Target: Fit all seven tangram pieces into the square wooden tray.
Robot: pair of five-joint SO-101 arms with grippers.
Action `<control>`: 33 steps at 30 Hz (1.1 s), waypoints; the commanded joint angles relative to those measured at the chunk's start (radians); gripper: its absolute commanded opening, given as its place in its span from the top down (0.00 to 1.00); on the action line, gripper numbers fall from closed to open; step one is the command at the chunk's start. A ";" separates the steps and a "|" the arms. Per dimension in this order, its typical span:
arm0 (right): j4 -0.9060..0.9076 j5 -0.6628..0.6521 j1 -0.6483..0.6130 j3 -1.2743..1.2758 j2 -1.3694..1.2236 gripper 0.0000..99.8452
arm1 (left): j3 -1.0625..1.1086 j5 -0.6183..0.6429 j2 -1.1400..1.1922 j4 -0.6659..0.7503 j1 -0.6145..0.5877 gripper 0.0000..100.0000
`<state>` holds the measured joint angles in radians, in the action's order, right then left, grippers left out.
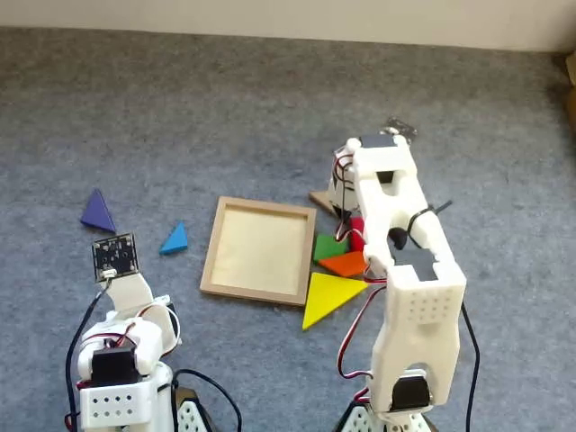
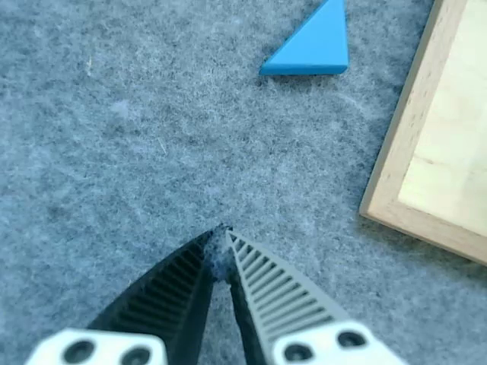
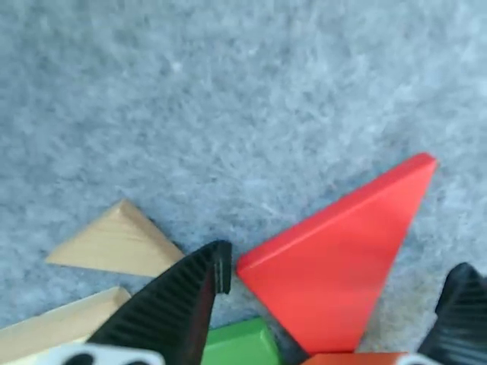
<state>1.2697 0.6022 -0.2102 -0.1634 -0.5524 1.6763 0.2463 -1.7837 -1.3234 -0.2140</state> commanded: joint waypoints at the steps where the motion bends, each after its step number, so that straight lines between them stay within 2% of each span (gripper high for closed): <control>1: -0.019 0.014 0.021 -0.010 0.022 0.60 | 0.019 0.006 -0.042 -0.005 0.012 0.99; 6: -0.019 0.014 0.021 -0.010 0.022 0.62 | 0.019 0.006 -0.042 -0.005 0.013 0.99; 11: -0.019 0.006 0.021 -0.013 0.024 0.75 | 0.019 0.006 -0.042 -0.005 0.016 0.99; 13: -0.019 0.005 0.021 -0.015 0.027 0.77 | 0.019 0.006 -0.042 -0.005 0.016 0.99; 20: -0.018 -0.063 0.019 -0.016 0.030 0.78 | 0.019 0.006 -0.042 -0.005 0.015 0.99; 33: 0.039 -0.068 0.016 -0.088 0.160 0.78 | 0.019 0.008 -0.042 -0.005 0.012 0.99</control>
<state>1.3019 0.5485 -0.1949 -0.1910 -0.4879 1.6763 0.2463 -1.7837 -1.3234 -0.2140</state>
